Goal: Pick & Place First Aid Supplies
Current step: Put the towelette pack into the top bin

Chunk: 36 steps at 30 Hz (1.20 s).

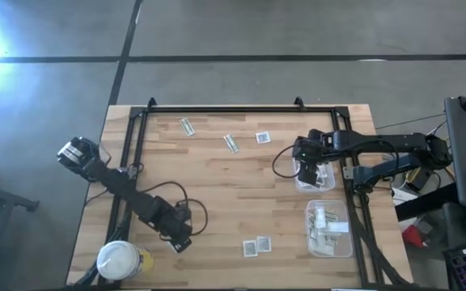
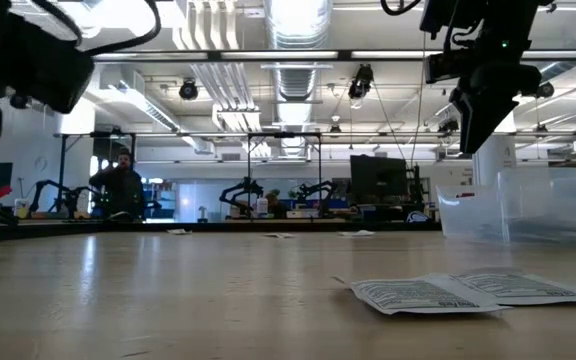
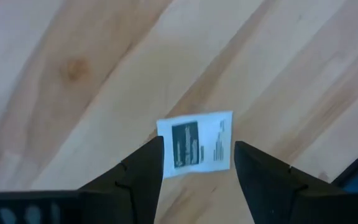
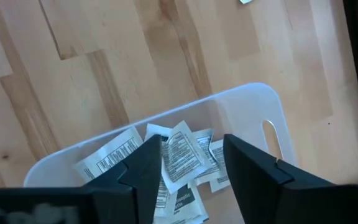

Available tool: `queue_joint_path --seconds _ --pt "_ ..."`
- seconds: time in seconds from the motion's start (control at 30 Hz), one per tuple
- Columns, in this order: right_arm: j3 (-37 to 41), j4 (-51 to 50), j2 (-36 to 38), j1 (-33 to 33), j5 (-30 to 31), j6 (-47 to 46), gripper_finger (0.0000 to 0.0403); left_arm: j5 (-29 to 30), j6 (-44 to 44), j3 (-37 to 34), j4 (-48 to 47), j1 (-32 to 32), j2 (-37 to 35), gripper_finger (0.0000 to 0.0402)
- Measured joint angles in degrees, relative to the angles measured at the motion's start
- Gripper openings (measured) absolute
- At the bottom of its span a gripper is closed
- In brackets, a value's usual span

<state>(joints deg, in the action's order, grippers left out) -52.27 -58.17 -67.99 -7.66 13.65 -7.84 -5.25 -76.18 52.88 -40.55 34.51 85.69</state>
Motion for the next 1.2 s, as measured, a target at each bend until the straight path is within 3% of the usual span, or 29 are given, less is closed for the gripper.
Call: queue_joint_path --seconds 0.43,0.87,1.2 --pt "0.0 0.2 0.0 0.0 0.0 -1.1 0.0168 0.2 -6.5 -6.7 7.1 1.6 0.9 0.0202" --pt "0.0 0.5 0.0 0.0 0.0 -1.2 0.0157 -0.6 -7.8 -6.4 6.3 1.6 10.9 0.0198" --pt "0.0 0.7 0.0 0.0 -0.1 -1.2 0.016 1.0 -10.7 -5.9 3.0 1.3 14.5 0.011"
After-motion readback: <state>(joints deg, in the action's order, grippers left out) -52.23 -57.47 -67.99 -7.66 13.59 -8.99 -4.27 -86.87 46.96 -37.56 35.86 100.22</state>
